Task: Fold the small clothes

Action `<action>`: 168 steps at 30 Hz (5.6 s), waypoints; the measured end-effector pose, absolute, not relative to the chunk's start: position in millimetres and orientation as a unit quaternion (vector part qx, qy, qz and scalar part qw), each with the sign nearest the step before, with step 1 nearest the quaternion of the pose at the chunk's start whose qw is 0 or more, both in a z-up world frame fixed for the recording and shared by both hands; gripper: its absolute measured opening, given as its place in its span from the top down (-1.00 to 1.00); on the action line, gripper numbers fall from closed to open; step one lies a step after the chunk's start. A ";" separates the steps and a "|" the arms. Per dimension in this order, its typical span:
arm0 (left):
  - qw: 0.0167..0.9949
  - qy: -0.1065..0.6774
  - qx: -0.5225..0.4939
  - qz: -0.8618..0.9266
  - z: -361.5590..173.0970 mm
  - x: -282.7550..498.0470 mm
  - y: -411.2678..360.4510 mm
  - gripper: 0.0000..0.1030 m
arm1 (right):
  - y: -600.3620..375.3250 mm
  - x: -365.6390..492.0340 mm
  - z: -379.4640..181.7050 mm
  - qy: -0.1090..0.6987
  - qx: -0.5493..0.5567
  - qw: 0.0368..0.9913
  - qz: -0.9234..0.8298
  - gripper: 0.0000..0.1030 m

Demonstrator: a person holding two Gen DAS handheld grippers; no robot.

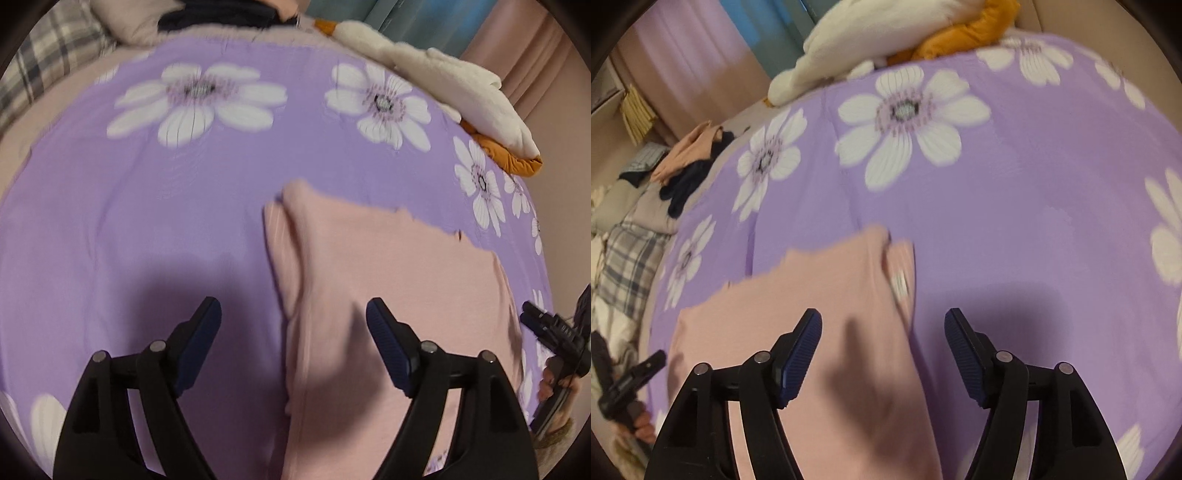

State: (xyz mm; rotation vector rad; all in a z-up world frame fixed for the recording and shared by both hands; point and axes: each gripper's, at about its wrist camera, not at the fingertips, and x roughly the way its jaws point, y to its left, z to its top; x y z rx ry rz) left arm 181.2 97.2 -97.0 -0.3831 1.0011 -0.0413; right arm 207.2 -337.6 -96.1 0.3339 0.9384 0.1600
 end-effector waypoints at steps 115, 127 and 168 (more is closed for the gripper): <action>0.837 0.478 -0.224 -0.144 -65.8 50.6 46.1 -0.24 | -168.5 69.1 -67.6 0.448 0.119 0.857 0.226 -0.09; 0.810 0.528 -0.204 -0.153 -87.7 89.1 11.1 0.10 | -201.8 60.3 -91.0 0.470 0.142 0.851 0.186 -0.09; 0.833 0.498 -0.220 -0.098 -111.5 56.3 75.9 -0.41 | -188.0 71.2 -112.0 0.494 0.156 0.830 0.208 -0.20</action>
